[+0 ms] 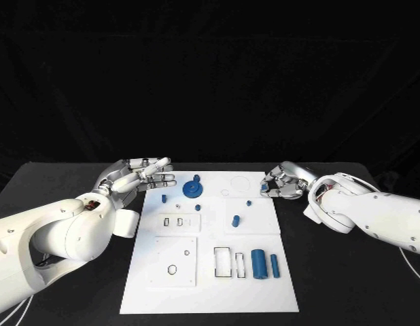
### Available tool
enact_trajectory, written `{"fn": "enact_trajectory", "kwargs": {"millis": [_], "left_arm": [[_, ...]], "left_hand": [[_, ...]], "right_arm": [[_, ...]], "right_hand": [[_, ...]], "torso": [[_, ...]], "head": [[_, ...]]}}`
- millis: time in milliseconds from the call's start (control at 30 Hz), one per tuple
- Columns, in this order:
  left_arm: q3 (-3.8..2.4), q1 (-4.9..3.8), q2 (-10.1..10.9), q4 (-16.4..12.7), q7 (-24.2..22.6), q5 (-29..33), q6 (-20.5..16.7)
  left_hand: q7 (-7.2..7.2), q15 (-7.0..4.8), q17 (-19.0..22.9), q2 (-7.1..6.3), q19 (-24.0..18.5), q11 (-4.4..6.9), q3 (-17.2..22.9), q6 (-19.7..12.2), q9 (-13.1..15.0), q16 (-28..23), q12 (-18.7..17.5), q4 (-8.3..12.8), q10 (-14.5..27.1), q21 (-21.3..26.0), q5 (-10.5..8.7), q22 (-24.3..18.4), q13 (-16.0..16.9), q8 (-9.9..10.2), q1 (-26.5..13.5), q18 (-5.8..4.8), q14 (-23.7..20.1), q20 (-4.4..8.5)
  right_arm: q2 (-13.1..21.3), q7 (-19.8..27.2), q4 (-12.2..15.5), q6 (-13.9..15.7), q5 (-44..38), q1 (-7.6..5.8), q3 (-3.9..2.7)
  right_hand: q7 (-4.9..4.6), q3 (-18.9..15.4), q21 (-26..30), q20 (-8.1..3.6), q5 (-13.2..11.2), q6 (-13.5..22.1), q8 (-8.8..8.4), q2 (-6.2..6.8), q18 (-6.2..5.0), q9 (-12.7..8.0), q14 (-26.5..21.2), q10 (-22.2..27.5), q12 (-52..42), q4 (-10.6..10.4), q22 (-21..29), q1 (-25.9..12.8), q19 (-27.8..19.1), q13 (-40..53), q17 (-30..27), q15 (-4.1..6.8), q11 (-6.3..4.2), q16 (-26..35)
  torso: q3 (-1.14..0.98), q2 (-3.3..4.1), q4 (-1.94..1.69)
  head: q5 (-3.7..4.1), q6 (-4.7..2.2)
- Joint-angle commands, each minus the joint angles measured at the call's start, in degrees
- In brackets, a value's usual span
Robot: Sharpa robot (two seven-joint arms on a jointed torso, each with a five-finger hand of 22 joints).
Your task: Assemble the parts on the task board
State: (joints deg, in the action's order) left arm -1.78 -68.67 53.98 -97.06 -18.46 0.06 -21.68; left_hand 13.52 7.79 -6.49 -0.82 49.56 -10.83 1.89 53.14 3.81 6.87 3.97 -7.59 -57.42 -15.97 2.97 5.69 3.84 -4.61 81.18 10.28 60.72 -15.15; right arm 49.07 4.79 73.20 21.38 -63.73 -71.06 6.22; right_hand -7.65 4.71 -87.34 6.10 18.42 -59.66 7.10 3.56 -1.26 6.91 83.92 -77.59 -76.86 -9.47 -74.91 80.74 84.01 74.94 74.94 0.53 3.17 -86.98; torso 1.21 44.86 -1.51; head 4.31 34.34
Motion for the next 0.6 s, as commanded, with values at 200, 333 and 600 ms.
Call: {"fn": "enact_trajectory", "kwargs": {"millis": [200,333,600], "left_arm": [[-0.03,-0.05,-0.02,-0.12,-0.07,0.07,1.09],[-0.03,-0.05,0.00,-0.12,-0.03,0.07,1.09],[-0.03,-0.05,0.02,-0.12,0.04,0.07,1.13]], "left_hand": [[0.03,0.36,-0.08,0.24,0.25,0.15,-0.13,-0.18,0.05,-0.45,-0.11,0.37,0.24,0.10,-0.02,-0.08,0.03,0.22,0.46,0.27,0.21,-0.28],[0.03,0.36,-0.08,0.24,0.25,0.15,-0.13,-0.18,0.05,-0.45,-0.11,0.37,0.24,0.10,-0.02,-0.08,0.03,0.22,0.46,0.27,0.21,-0.28],[0.03,0.36,-0.08,0.24,0.25,0.15,-0.13,-0.18,0.05,-0.45,-0.11,0.37,0.24,0.10,-0.02,-0.08,0.03,0.22,0.46,0.27,0.21,-0.28]], "right_arm": [[-0.14,-1.48,0.03,1.99,-1.80,0.07,0.01],[-0.17,-1.60,0.06,2.09,-2.25,0.07,0.01],[-0.32,-0.61,0.56,3.17,-2.66,0.10,0.00]], "right_hand": [[0.74,4.04,-0.51,-1.31,-3.02,-1.74,1.57,-2.03,0.57,0.39,4.56,-0.49,-0.21,2.39,-13.19,3.06,4.24,0.96,8.43,1.09,-0.88,-0.30],[0.88,5.28,-0.64,-1.44,-3.35,-2.06,1.98,-2.23,0.61,0.49,4.59,-0.59,-0.22,3.25,-13.33,3.82,4.36,1.05,8.57,1.20,-1.02,-0.34],[1.10,6.46,-1.05,-1.57,-3.45,-2.64,2.65,-2.35,0.75,0.72,4.67,-0.99,-0.49,3.93,-13.70,3.93,4.70,1.39,8.88,1.33,-1.19,-0.46]], "torso": [[-0.02,0.00,0.01],[0.00,0.00,0.01],[-0.02,0.00,0.04]], "head": [[-0.09,0.03],[-0.07,0.04],[-0.10,0.01]]}}
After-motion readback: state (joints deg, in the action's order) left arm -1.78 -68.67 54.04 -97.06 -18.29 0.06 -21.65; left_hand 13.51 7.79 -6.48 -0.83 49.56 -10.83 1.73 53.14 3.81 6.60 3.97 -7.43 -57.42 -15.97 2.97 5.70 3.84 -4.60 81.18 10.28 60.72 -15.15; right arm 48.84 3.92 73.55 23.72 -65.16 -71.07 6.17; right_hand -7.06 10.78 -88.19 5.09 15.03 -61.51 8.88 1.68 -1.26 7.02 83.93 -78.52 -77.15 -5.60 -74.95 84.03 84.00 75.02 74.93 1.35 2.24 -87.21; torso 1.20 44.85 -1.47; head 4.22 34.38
